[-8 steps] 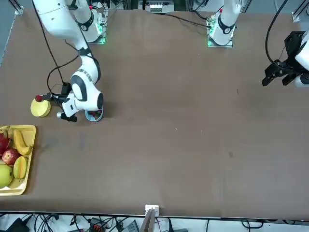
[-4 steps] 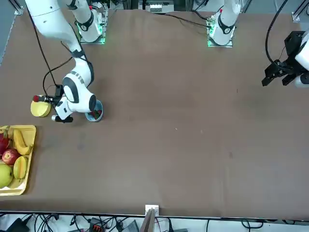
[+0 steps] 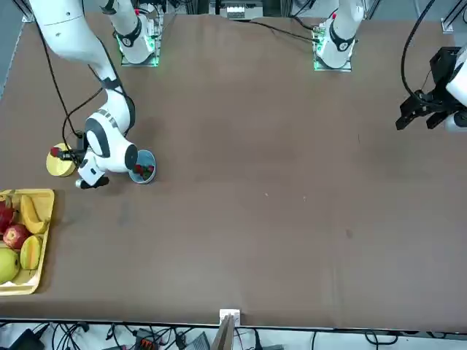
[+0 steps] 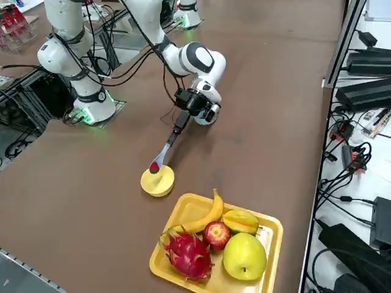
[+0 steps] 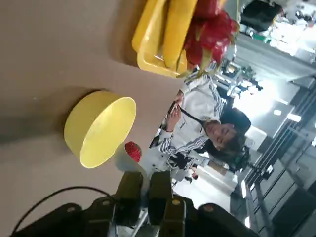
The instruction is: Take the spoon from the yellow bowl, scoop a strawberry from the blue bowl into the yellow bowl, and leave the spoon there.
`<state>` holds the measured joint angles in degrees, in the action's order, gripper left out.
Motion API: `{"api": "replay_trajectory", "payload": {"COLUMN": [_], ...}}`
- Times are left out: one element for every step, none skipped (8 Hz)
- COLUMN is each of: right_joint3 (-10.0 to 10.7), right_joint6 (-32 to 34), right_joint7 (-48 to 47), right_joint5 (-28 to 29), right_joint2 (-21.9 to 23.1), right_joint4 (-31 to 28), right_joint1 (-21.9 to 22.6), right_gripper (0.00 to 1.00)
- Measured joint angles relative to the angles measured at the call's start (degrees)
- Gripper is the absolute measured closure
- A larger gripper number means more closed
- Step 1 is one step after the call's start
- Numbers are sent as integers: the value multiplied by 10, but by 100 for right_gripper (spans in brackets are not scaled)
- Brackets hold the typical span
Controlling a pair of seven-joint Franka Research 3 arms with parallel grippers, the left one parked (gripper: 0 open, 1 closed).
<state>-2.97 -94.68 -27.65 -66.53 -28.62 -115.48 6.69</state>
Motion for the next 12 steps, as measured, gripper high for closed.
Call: {"api": "replay_trajectory", "payload": {"right_joint3": [-2,-2,-2,-2,-2,-2,-2,-2,-2,-2,-2,-2], "right_joint6": [-2,-5,-9,-11,-14,-18,-21,-22,-23,-23,-23,-23], "right_joint7": [33,62,88,114,137,159,181,205,227,241,245,246], "right_joint5": [0,0,0,0,0,0,0,0,0,0,0,0], "right_joint2": [-1,-1,-3,-7,-12,-17,-21,-24,-24,-24,-24,-24], "right_joint4": [5,9,10,10,10,10,10,11,15,17,18,20], "right_joint1": [0,0,0,-1,-3,-6,-9,-11,-11,-12,-12,-12], "right_gripper": [89,89,89,89,89,89,89,89,89,89,89,89]}}
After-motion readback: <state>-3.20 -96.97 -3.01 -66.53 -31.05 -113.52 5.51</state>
